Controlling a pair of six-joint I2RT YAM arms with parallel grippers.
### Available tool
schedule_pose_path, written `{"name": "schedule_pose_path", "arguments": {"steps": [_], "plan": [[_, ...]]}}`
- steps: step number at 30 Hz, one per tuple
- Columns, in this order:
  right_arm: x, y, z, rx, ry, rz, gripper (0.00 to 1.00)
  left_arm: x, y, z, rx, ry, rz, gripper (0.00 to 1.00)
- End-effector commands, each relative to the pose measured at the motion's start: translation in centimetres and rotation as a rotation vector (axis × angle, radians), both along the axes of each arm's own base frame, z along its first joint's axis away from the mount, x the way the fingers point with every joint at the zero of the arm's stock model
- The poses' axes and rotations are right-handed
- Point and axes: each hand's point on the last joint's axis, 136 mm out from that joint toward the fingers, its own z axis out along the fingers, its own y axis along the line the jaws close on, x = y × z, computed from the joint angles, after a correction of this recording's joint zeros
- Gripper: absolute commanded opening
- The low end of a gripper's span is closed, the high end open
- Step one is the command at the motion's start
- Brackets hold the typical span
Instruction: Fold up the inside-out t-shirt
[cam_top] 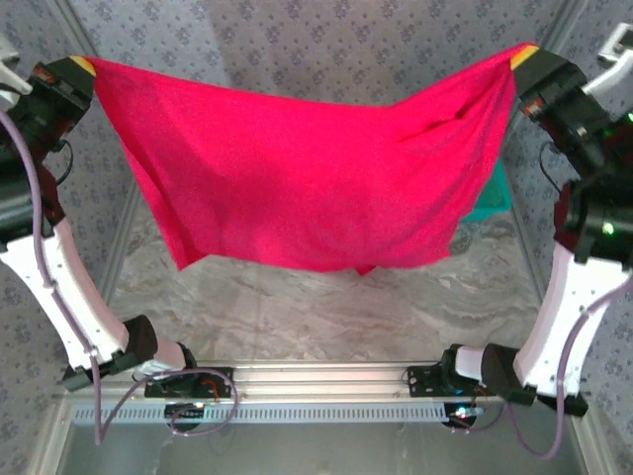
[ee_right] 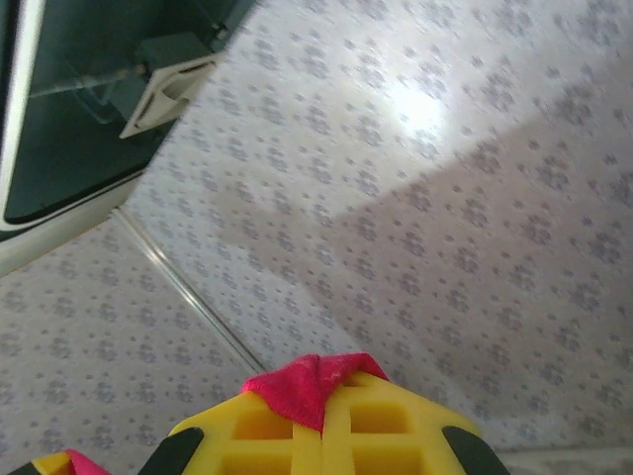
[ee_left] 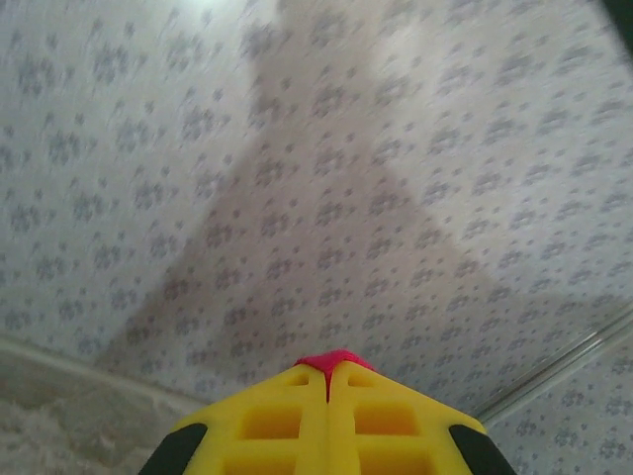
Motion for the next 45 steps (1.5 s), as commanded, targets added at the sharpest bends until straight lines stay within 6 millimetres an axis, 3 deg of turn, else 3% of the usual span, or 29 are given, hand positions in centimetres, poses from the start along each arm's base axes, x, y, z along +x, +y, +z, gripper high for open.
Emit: {"name": "schedule_pose_path", "arguments": {"steps": [1, 3, 5, 10, 11, 12, 13, 15, 18, 21, 24, 27, 29, 31, 34, 39, 42, 45], "plan": [[8.9, -0.3, -7.0, -0.031, 0.183, -0.027, 0.0, 7.4, 1.7, -6.7, -0.056, 0.147, -0.044, 0.0], [12.3, 1.3, -10.5, -0.064, 0.266, -0.004, 0.0, 10.5, 1.4, -10.9, -0.052, 0.242, -0.065, 0.0], [15.8, 3.0, -14.8, -0.098, 0.361, 0.008, 0.0, 13.6, 1.0, -16.4, -0.045, 0.366, -0.08, 0.0], [23.4, 4.4, -27.0, -0.132, 0.638, -0.022, 0.01, 19.4, 2.4, -29.7, -0.06, 0.667, -0.035, 0.0], [24.7, 4.6, -29.0, -0.137, 0.686, -0.022, 0.02, 20.3, 2.9, -31.6, -0.059, 0.717, -0.015, 0.04], [25.7, 4.8, -30.6, -0.141, 0.723, -0.017, 0.04, 20.8, 3.3, -33.1, -0.05, 0.757, -0.001, 0.15], [26.6, 5.3, -32.1, -0.142, 0.763, -0.001, 0.14, 21.1, 3.6, -34.2, -0.031, 0.803, 0.017, 0.26], [27.6, 5.9, -33.9, -0.134, 0.824, 0.028, 0.38, 20.9, 3.6, -35.0, 0.016, 0.86, 0.041, 0.38], [27.3, 7.2, -35.5, -0.157, 0.875, 0.062, 0.61, 19.0, 2.4, -34.9, 0.136, 0.905, 0.084, 0.58], [25.0, 9.2, -37.2, -0.235, 0.921, 0.084, 0.64, 16.0, -0.8, -35.6, 0.196, 0.898, 0.065, 0.62], [20.6, 12.9, -40.4, -0.332, 0.944, 0.174, 0.64, 11.6, -5.9, -39.2, 0.141, 0.875, -0.05, 0.62], [14.7, 16.7, -45.6, -0.383, 1.0, 0.263, 0.64, 7.6, -10.0, -43.4, 0.083, 0.857, -0.152, 0.62], [11.4, 18.3, -49.3, -0.419, 1.035, 0.291, 0.64, 4.9, -11.0, -46.8, 0.061, 0.921, -0.179, 0.62], [9.5, 18.7, -52.6, -0.453, 1.09, 0.304, 0.64, 3.6, -10.7, -49.4, 0.06, 0.974, -0.172, 0.62], [9.0, 17.4, -56.5, -0.469, 1.187, 0.285, 0.64, 3.5, -9.3, -52.1, 0.061, 1.034, -0.132, 0.62], [10.4, 14.0, -61.1, -0.479, 1.301, 0.204, 0.63, 6.1, -7.1, -55.7, -0.013, 1.092, -0.077, 0.62], [12.6, 11.9, -62.9, -0.455, 1.337, 0.148, 0.63, 8.8, -6.1, -57.2, -0.035, 1.111, -0.053, 0.62], [16.1, 10.3, -63.4, -0.446, 1.342, 0.102, 0.62, 12.3, -6.1, -57.2, -0.047, 1.1, -0.06, 0.6]]}}
